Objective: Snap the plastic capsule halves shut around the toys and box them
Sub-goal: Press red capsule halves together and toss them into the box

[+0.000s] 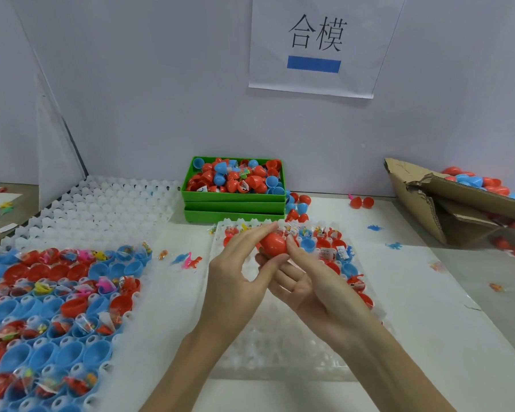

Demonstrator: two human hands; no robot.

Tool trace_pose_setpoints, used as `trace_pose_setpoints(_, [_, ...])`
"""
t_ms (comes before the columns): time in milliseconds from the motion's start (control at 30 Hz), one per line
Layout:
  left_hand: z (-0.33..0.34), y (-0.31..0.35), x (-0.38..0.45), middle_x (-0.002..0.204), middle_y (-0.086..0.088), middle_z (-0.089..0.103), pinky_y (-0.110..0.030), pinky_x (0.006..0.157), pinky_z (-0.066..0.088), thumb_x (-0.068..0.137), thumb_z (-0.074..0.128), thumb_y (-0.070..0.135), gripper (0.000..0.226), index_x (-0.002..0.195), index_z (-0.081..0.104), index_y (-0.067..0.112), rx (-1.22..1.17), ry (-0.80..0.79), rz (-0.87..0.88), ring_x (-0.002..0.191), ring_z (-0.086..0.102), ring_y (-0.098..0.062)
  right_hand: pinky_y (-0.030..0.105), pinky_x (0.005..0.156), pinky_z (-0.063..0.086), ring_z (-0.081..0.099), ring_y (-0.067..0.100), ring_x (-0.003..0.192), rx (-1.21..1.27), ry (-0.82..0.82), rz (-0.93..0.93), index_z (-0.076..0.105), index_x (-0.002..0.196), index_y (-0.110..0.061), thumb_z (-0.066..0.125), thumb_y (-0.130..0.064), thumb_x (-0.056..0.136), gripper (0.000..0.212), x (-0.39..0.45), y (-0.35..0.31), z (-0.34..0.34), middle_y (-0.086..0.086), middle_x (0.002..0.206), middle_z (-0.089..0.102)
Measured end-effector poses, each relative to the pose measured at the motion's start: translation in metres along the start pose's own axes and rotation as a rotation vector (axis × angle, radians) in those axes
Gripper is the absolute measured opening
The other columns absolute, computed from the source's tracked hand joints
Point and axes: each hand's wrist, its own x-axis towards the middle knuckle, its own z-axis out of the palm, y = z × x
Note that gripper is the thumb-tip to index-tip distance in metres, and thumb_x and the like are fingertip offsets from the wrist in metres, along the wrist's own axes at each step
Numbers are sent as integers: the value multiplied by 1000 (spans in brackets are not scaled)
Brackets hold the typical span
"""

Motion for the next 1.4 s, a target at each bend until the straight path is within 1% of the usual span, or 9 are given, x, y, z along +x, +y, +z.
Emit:
trace_pose_setpoints(133, [1, 3, 1, 132, 17, 65, -7, 103, 42, 93, 67, 32, 45, 138, 63, 26, -37, -7, -45, 130, 54, 5, 44, 106, 52, 62, 37, 129, 96, -120, 30, 55, 141, -1, 72, -22, 98, 51, 0, 0, -1, 25, 138, 63])
trace_pose_setpoints(300, [-2, 7, 3, 139, 30, 59, -2, 102, 35, 100, 59, 38, 42, 141, 61, 34, -156, -33, -91, 137, 47, 7, 38, 100, 57, 63, 33, 129, 18, -191, -57, 70, 128, -1, 80, -25, 90, 47, 2, -2, 4, 20, 138, 65])
trace_pose_setpoints(400, [-1, 8, 5, 148, 30, 52, -14, 110, 41, 105, 53, 37, 41, 146, 54, 41, -217, -86, -89, 144, 41, 2, 35, 98, 57, 65, 29, 127, -59, -171, -144, 72, 125, -5, 86, -32, 80, 54, 1, -3, 8, 15, 134, 68])
trace_pose_setpoints(567, [-4, 13, 4, 163, 11, 42, -50, 122, 31, 110, 44, 39, 42, 150, 54, 33, -587, -198, -131, 154, 34, -17, 24, 95, 57, 71, 14, 114, -636, 29, -547, 76, 118, -33, 81, -45, 77, 43, -3, -2, 10, -11, 118, 76])
trace_pose_setpoints(700, [-6, 15, 5, 143, -2, 64, -47, 112, 47, 107, 46, 50, 46, 143, 61, 25, -738, -117, -317, 137, 58, -27, 8, 91, 50, 68, 3, 97, -1231, 154, -1052, 68, 118, -24, 81, -37, 76, 46, 3, -1, 1, -9, 112, 69])
trace_pose_setpoints(767, [-5, 13, 5, 127, -4, 71, -39, 99, 57, 98, 57, 54, 45, 129, 69, 24, -692, -53, -360, 125, 66, -30, 6, 94, 48, 63, 5, 99, -1366, 254, -1149, 71, 119, -9, 83, -36, 75, 53, 6, -2, -4, 2, 114, 69])
trace_pose_setpoints(900, [-4, 10, 7, 112, 0, 77, -33, 97, 59, 90, 74, 42, 27, 112, 76, 27, -621, -51, -376, 114, 72, -22, -1, 95, 42, 62, 8, 100, -1423, 316, -1185, 71, 117, -3, 84, -29, 75, 51, 6, -2, -7, 8, 110, 74])
trace_pose_setpoints(1233, [-5, 13, 8, 111, -3, 80, -30, 98, 59, 83, 81, 38, 30, 111, 83, 28, -708, -5, -455, 114, 73, -21, -4, 93, 40, 63, 1, 97, -1399, 325, -1201, 70, 115, 0, 85, -25, 74, 51, 2, -1, -3, 7, 104, 77])
trace_pose_setpoints(1400, [-5, 12, 8, 110, -3, 80, -26, 96, 58, 77, 83, 39, 37, 112, 83, 25, -741, -11, -474, 113, 73, -17, 0, 96, 40, 65, 8, 98, -1422, 322, -1207, 70, 118, 1, 85, -24, 74, 52, 4, 0, -4, 9, 107, 77])
